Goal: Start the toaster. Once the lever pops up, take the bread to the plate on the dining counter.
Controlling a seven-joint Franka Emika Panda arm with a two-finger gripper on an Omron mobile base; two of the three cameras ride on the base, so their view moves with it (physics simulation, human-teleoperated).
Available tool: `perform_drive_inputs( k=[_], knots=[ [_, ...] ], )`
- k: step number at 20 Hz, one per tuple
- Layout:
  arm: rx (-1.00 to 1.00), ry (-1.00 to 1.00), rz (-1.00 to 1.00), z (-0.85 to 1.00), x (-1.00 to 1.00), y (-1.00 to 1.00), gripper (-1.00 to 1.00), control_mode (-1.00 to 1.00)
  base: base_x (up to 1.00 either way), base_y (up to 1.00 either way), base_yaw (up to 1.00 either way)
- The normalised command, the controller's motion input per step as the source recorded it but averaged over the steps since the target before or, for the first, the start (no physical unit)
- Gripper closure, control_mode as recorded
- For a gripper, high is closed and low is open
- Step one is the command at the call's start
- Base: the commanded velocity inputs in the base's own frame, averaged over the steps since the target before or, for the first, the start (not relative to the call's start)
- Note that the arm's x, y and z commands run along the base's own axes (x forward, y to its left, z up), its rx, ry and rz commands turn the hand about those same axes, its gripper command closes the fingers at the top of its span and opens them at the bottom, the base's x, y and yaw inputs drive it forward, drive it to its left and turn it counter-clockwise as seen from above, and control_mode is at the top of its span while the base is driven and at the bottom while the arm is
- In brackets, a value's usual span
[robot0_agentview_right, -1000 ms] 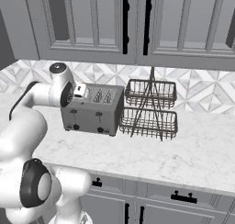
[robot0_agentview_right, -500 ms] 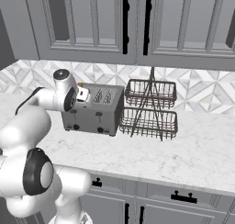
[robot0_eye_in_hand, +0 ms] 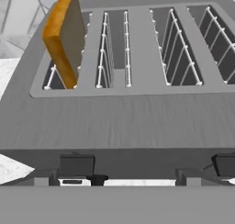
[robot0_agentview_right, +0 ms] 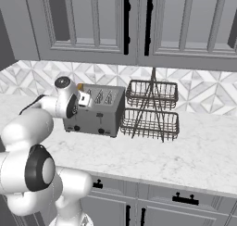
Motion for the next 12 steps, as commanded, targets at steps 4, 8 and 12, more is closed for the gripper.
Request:
perform_drive_inputs(
  k=[4,8,12],
  knots=[
    [0.0,-0.01,0.0,-0.24,0.0,0.0,-1.0,-1.0,0.0,0.0,0.0],
    [0.0,0.0,0.0,-0.12,0.07,0.0,-1.0,-1.0,0.0,0.0,0.0],
    [0.0,0.0,0.0,-0.08,0.08,0.0,-1.0,-1.0,0.0,0.0,0.0]
  ],
)
